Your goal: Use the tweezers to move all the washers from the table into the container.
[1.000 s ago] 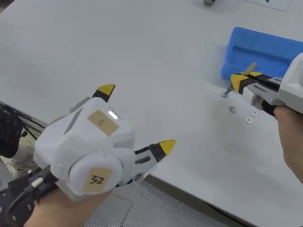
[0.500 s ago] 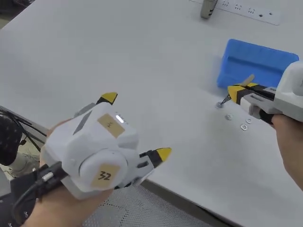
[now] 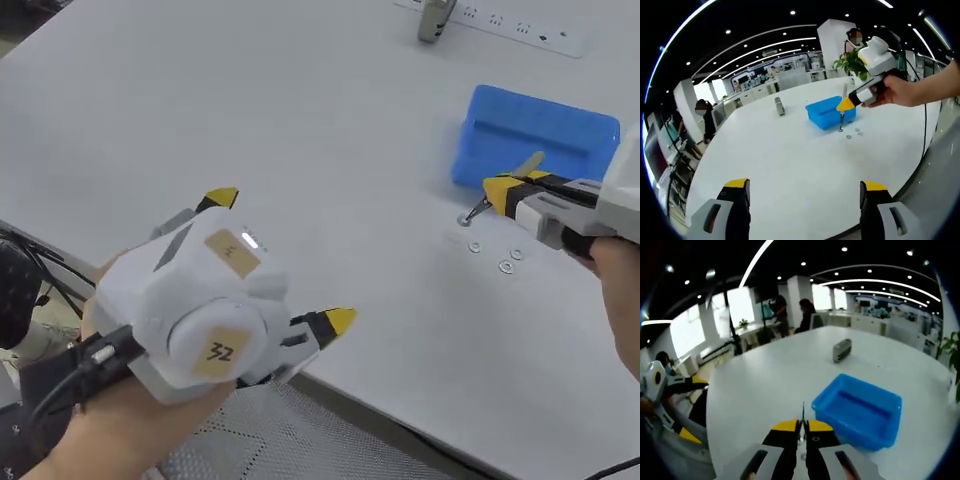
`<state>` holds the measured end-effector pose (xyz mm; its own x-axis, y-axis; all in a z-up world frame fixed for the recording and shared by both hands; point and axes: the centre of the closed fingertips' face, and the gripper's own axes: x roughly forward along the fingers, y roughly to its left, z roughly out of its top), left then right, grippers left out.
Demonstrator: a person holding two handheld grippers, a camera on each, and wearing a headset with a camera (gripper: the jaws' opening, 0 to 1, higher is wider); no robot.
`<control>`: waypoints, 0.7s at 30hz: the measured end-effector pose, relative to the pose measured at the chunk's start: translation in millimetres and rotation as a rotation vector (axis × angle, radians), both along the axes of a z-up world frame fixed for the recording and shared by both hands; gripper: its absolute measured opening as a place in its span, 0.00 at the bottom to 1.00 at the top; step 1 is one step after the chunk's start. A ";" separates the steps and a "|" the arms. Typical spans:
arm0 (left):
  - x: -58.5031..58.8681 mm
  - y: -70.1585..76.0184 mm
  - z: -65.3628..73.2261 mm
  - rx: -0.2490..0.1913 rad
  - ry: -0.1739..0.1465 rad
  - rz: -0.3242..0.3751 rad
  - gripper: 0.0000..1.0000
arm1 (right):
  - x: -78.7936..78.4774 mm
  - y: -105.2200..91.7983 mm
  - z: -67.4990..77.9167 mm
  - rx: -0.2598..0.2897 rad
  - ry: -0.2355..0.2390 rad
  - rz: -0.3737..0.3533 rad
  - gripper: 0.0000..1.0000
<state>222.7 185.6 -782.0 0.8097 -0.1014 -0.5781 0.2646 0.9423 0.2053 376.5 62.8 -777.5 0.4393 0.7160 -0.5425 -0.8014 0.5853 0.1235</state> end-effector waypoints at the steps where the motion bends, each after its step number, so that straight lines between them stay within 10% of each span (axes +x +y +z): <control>1: -0.2 0.5 -0.5 0.008 0.001 0.000 0.93 | 0.6 -0.9 4.5 0.003 -0.001 -0.002 0.01; 21: -0.8 1.7 -3.3 0.051 0.014 -0.009 0.99 | 8.5 -2.5 47.8 0.009 -0.073 0.018 0.01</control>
